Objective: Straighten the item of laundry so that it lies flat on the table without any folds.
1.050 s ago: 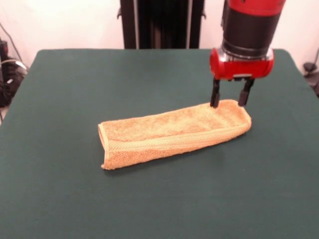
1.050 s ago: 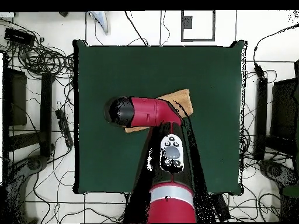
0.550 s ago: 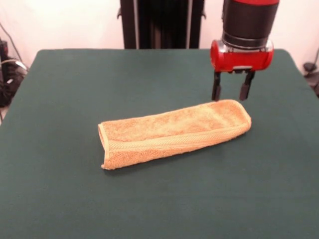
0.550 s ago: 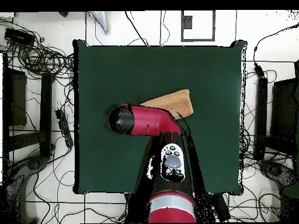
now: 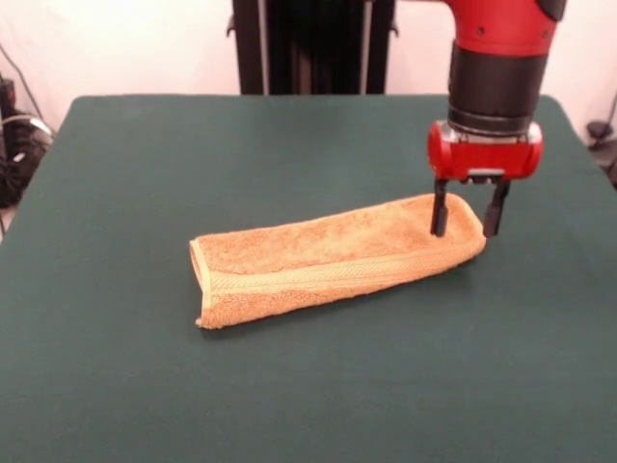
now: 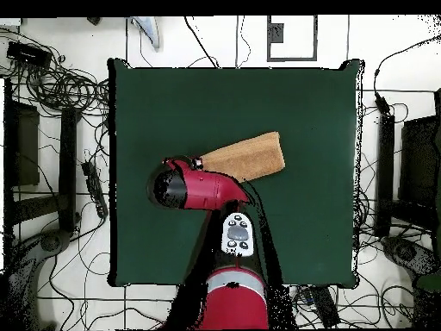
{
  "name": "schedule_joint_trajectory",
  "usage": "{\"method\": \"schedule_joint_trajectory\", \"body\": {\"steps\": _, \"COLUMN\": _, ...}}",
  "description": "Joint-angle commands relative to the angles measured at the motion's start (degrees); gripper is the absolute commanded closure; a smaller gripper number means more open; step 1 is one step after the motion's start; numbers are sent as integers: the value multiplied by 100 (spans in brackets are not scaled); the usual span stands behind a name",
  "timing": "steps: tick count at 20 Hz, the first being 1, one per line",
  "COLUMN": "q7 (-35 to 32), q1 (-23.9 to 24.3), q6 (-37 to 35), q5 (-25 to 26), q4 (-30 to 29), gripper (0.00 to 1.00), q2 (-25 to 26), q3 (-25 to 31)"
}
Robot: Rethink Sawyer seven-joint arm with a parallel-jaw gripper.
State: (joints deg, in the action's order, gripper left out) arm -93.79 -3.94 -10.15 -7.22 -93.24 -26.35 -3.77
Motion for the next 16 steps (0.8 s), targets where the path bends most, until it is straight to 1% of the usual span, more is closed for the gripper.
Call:
{"method": "schedule_joint_trajectory", "body": {"steps": 1, "q7": -1960, "q1": -398, "q6": 479, "q5": -574, "q4": -618, "gripper": 0, "q2": 680, "q3": 341}}
{"method": "schedule_joint_trajectory", "body": {"steps": 9, "q7": -1890, "q1": -473, "q6": 455, "q5": -693, "q4": -358, "gripper": 0, "q2": 902, "q3": 319}}
{"method": "schedule_joint_trajectory", "body": {"steps": 14, "q7": -1849, "q1": -457, "q6": 460, "q5": -702, "q4": -398, "gripper": 0, "q2": 892, "q3": 343}}
{"method": "schedule_joint_trajectory", "body": {"steps": 16, "q7": -1821, "q1": -447, "q6": 480, "q5": -716, "q4": -328, "gripper": 0, "q2": 957, "q3": 321}}
